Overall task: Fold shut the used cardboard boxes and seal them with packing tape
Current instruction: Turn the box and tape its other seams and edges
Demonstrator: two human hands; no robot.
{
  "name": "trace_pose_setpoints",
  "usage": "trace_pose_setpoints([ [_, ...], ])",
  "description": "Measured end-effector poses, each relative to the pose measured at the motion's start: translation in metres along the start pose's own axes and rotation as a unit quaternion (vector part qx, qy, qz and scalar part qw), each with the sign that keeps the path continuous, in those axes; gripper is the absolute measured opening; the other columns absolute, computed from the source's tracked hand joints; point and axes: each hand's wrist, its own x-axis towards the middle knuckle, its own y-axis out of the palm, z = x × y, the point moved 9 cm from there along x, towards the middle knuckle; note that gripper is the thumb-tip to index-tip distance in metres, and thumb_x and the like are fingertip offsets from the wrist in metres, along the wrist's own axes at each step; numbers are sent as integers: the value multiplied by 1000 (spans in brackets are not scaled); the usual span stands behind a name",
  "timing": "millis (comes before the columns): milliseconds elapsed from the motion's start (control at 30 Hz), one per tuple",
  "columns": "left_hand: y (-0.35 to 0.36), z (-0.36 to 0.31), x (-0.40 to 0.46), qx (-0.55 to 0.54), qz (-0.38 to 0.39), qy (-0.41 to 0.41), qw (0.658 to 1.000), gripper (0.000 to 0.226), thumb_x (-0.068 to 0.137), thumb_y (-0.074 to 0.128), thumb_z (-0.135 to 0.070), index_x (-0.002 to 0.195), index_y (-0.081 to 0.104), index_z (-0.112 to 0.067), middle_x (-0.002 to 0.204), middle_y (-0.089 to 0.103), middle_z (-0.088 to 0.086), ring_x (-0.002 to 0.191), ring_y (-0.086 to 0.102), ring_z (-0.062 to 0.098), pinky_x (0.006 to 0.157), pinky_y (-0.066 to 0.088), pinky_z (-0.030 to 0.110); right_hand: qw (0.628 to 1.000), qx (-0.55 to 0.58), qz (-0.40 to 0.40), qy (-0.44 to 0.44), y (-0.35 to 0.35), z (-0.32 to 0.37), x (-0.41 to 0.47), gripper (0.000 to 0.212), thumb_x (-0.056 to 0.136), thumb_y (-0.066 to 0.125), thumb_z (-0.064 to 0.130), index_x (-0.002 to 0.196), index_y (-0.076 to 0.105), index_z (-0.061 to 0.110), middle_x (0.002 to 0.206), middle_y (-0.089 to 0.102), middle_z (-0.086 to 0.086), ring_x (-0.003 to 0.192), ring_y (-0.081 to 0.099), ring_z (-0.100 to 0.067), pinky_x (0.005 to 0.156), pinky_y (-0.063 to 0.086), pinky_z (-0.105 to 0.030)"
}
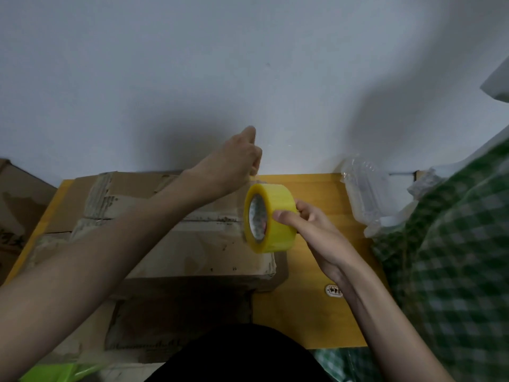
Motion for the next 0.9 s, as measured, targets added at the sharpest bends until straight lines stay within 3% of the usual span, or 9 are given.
trace_pose_setpoints([
  [67, 0, 18, 20, 11, -10, -27, 1000, 2, 88, 70, -2, 87, 72, -3, 100, 38, 5, 81, 55, 27, 76, 48, 38, 1000, -13, -3, -6, -4, 1, -5, 41, 88, 72, 36, 120, 66, 12, 112, 70, -15, 96, 70, -16, 81, 52, -23],
  [167, 10, 34, 49, 23, -4, -46, 999, 2, 87, 72, -2, 89, 72, -2, 102, 39, 6, 83, 56, 27, 76, 45, 33, 999, 2, -42, -4, -12, -3, -13, 27, 94, 68, 27, 113, 68, 9, 94, 72, -10, 82, 67, -9, 69, 51, -20],
  [333, 45, 31, 81, 57, 40, -41, 997, 12, 93, 63, -2, 96, 71, 6, 118, 46, 19, 92, 59, 35, 84, 52, 46, 998, 5, -58, 17, -16, -8, -25, 18, 95, 64, 23, 107, 64, 9, 78, 71, -9, 69, 66, -16, 65, 52, -29],
  [433, 58, 41, 89, 68, 59, -51, 995, 15, 95, 58, -4, 100, 69, 6, 120, 45, 20, 94, 58, 36, 84, 51, 45, 997, 40, -30, 66, -7, -25, -36, 27, 97, 63, 23, 116, 60, 5, 80, 72, -18, 72, 66, -24, 71, 53, -37],
  [567, 85, 58, 89, 25, 131, -46, 990, 12, 98, 60, -13, 99, 66, -3, 121, 41, 15, 99, 53, 32, 86, 45, 37, 991, 82, -14, 100, 8, -39, -38, 28, 97, 63, 21, 118, 58, 3, 84, 72, -22, 74, 68, -25, 72, 53, -37],
  [667, 103, 72, 90, 15, 203, -46, 978, 36, 86, 77, -40, 101, 61, -11, 119, 35, 7, 103, 45, 24, 91, 42, 35, 987, 110, -35, 108, 5, -38, -31, 30, 97, 64, 24, 117, 60, 3, 84, 72, -20, 72, 68, -24, 72, 54, -37],
  [733, 108, 78, 92, 9, 220, -47, 974, 53, 73, 83, -53, 99, 57, -15, 117, 32, 3, 105, 39, 20, 90, 41, 36, 986, 115, -36, 115, 3, -36, -28, 31, 96, 65, 25, 117, 60, 2, 86, 73, -22, 74, 68, -26, 79, 55, -44],
  [833, 113, 80, 99, 4, 221, -48, 974, 61, 65, 85, -60, 96, 56, -16, 117, 32, 2, 111, 39, 23, 96, 43, 41, 985, 107, -25, 131, 3, -33, -24, 20, 95, 66, 25, 108, 61, 10, 93, 74, -26, 79, 69, -30, 92, 54, -54],
  [900, 117, 82, 102, 6, 231, -56, 971, 63, 66, 84, -61, 98, 57, -14, 119, 33, 3, 111, 39, 24, 96, 44, 42, 985, 100, -16, 142, 4, -32, -21, 21, 95, 67, 26, 109, 62, 11, 94, 75, -25, 80, 70, -30, 93, 54, -56],
])
